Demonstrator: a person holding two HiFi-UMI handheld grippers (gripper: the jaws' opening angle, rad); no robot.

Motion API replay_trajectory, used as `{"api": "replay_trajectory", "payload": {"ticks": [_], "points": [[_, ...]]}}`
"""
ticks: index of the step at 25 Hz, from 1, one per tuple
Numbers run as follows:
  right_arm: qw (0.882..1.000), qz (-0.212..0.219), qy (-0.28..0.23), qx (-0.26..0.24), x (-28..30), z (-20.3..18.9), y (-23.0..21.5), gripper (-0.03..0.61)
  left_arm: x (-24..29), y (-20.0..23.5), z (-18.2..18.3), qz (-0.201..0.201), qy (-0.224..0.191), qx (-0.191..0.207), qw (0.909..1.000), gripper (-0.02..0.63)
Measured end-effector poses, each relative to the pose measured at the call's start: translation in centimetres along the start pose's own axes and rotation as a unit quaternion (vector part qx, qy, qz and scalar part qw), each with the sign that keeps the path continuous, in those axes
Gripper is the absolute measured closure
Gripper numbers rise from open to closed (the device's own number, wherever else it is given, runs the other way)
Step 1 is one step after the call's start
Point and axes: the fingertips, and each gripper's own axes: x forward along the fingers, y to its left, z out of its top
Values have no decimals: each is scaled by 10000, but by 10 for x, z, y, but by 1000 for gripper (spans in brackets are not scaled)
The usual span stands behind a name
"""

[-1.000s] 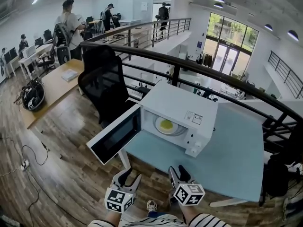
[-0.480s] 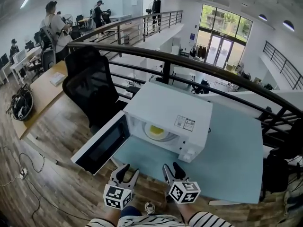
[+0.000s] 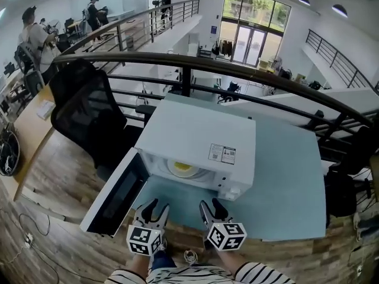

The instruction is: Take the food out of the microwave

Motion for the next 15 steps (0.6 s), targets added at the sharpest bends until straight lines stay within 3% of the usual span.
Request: {"api": "replay_trajectory", "payload": {"ticks": [6, 15], "points": [[9993, -357, -63, 130, 30, -3, -2, 377, 34, 23, -4, -381, 188, 24, 9991, 465], [9963, -811, -112, 256, 75, -10, -13, 377, 83, 59, -11, -648, 339, -58, 9973, 465]]}}
